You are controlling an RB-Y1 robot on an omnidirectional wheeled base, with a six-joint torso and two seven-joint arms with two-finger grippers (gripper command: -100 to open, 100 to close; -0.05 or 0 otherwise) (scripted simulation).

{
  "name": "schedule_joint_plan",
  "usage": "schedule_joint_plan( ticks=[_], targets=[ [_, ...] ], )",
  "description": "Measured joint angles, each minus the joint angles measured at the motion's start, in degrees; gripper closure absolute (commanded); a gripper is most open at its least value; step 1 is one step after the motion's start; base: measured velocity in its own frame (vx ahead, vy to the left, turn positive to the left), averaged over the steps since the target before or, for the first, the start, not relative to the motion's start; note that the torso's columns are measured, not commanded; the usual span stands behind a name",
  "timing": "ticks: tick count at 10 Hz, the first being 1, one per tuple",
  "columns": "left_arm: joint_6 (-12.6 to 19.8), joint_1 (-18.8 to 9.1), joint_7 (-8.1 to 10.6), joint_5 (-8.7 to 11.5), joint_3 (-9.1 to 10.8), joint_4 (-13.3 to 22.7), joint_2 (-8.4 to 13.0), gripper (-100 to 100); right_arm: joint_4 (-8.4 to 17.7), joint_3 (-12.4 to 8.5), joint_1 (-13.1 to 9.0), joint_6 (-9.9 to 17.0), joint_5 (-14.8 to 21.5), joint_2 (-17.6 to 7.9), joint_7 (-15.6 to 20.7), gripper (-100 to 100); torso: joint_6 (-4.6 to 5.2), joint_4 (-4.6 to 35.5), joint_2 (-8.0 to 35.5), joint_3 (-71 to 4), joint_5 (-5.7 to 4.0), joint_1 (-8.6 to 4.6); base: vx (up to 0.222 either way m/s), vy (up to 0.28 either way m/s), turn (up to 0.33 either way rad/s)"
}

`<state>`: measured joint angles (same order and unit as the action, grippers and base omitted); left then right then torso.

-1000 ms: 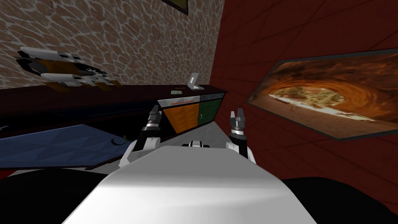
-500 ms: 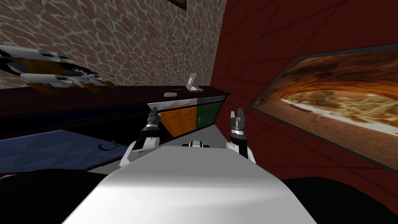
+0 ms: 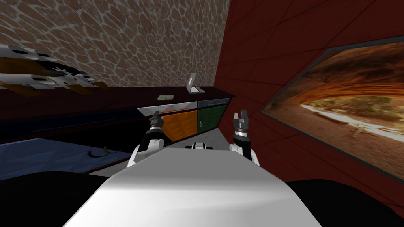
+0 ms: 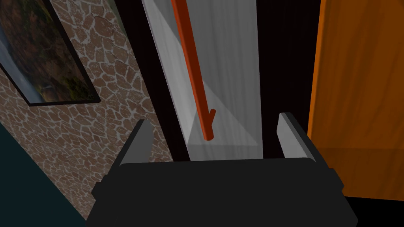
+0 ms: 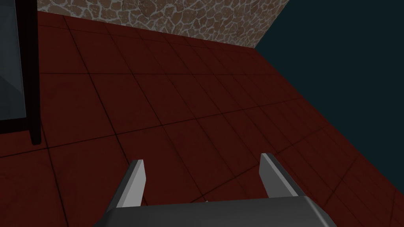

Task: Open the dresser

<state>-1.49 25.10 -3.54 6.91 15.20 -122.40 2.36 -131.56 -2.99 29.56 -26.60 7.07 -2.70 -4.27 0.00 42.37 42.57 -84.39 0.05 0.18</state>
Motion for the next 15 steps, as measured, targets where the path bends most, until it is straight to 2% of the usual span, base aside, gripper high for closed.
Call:
schedule_joint_plan(
  ticks=[1,4,5,7,11,12,15],
  targets=[
    [0.34,-0.21,0.07,0.14,0.21,0.18,-1.14,-100,0.00,0.00,0.00,0.00,0.00,0.00,0.00,0,0.01,-0.03,-0.10,-0.06,-0.03,-0.09,0.015,-0.013,0.005],
    [1.73,0.15,0.11,0.36,0.54,-1.53,-1.26,-100,0.00,-0.01,0.01,0.00,0.00,-0.01,0.00,0,0.00,-0.16,-0.55,-0.35,-0.03,-0.10,0.078,0.022,-0.011],
    [1.89,0.16,0.11,0.37,0.56,-1.63,-1.26,100,0.00,0.00,0.00,0.00,0.00,0.00,0.00,0,0.00,-0.11,-0.31,-0.22,-0.06,-0.21,-0.061,-0.018,0.025],
    [0.64,-0.52,0.02,0.15,0.37,-1.03,-1.31,100,0.00,0.01,-0.02,0.00,0.00,0.00,0.00,0,0.04,-0.32,-0.25,-0.04,0.23,-0.06,-0.074,-0.025,0.009],
    [1.92,1.21,0.20,0.51,-0.19,-3.21,-1.27,100,0.00,0.01,-0.03,0.00,0.00,0.01,0.00,0,-0.08,-0.13,-0.25,-0.14,0.03,-0.03,-0.159,-0.066,0.005],
    [2.08,1.35,0.22,0.53,-0.32,-3.14,-1.31,-100,0.00,0.00,-0.02,0.00,0.00,0.00,0.00,0,-0.09,-0.10,-0.54,-0.33,-0.04,0.08,-0.008,-0.010,-0.014],
    [4.31,2.91,0.37,1.06,0.06,-6.90,-1.44,-100,0.00,0.00,0.00,0.00,0.00,0.00,0.00,0,0.00,-0.14,-0.48,-0.31,-0.05,-0.14,0.037,0.009,-0.011]
  ],
)
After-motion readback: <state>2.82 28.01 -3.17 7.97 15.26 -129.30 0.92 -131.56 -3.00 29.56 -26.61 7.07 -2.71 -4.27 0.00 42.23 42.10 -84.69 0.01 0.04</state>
